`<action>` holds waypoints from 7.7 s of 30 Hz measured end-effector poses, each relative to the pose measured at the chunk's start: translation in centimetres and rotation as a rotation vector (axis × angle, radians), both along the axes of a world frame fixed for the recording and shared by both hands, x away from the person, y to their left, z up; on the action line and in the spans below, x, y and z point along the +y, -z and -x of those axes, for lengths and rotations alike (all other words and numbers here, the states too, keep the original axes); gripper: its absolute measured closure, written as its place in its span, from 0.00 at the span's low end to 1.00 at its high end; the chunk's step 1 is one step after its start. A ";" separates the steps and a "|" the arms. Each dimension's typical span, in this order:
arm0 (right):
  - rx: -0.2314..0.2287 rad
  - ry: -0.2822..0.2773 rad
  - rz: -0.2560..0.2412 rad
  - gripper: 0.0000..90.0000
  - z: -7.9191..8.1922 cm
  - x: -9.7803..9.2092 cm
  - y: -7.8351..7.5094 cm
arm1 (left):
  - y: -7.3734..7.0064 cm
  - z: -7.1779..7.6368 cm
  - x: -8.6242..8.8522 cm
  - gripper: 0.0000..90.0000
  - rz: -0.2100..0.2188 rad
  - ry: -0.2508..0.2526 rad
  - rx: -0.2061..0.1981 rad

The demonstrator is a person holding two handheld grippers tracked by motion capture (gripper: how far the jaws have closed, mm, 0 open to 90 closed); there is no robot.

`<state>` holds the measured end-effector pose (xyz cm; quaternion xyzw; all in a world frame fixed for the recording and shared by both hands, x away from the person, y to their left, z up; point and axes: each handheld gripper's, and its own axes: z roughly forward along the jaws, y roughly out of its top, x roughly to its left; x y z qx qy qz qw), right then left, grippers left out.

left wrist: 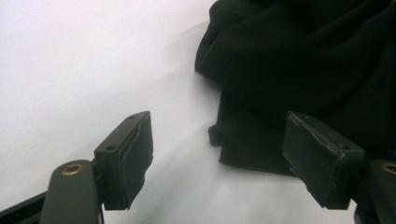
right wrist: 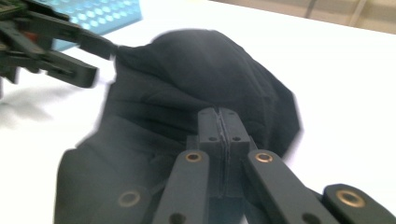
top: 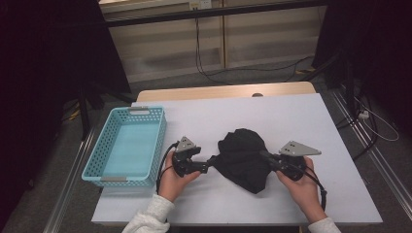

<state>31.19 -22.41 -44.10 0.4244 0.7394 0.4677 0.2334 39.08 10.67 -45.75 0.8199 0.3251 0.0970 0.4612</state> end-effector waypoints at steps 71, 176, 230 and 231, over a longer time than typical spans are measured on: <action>0.038 -0.029 0.120 0.63 0.9 -2.2 -0.4 | -1.2 -0.3 1.7 0.97 -0.028 -0.058 0.142; 0.189 -0.198 0.073 0.98 1.6 -3.4 1.2 | -0.6 -3.6 -2.0 0.97 0.007 -0.041 0.176; -0.075 -0.003 -0.078 0.99 -3.5 -2.3 -4.1 | -5.1 -2.4 1.6 0.96 0.101 -0.068 0.027; -0.075 -0.003 -0.078 0.99 -3.5 -2.3 -4.1 | -5.1 -2.4 1.6 0.96 0.101 -0.068 0.027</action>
